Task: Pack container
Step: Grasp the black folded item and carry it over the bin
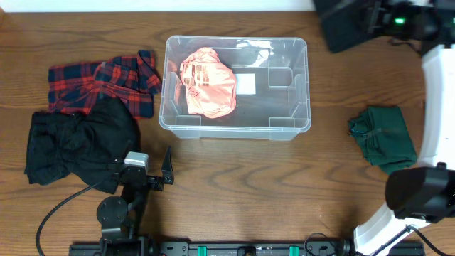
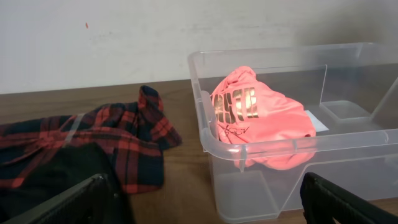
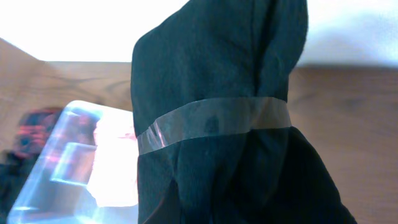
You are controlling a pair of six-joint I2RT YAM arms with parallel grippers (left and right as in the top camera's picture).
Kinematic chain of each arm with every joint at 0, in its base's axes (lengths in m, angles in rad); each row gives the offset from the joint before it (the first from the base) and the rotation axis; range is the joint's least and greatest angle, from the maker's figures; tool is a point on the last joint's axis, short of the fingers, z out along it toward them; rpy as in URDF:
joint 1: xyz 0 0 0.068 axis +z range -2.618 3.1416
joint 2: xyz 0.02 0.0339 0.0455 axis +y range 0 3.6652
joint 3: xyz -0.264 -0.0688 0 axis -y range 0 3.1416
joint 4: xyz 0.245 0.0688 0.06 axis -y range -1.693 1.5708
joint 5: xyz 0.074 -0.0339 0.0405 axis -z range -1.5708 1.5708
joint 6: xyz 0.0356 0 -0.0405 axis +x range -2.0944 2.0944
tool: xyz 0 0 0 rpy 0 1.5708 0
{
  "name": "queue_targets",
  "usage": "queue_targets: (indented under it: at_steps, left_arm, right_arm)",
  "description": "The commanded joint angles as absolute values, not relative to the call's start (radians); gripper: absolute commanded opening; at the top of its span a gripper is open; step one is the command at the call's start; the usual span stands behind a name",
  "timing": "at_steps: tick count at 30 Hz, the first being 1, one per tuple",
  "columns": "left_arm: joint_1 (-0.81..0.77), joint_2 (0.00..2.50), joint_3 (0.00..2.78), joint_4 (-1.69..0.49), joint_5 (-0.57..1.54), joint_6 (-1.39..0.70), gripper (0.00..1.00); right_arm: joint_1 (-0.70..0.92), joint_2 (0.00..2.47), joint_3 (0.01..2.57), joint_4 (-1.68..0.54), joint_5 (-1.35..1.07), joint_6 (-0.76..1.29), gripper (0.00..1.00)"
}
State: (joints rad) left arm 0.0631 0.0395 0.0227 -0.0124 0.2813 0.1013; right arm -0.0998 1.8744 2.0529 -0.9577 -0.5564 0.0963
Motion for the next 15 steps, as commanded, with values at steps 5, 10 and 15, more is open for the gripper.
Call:
queue_targets:
  at_steps: [5, 10, 15]
  left_arm:
    - [0.067, 0.039, 0.004, -0.045, 0.284, 0.093, 0.98]
    - [0.067, 0.039, 0.004, -0.045, 0.284, 0.093, 0.98]
    - [0.067, 0.039, 0.004, -0.045, 0.284, 0.093, 0.98]
  right_arm:
    - [0.078, 1.861, 2.042, -0.960, -0.399, 0.463, 0.01]
    - [0.196, 1.863, 1.993, -0.954, -0.290, 0.569, 0.01]
    - [0.290, 1.864, 1.901, -0.903, -0.208, 0.640, 0.01]
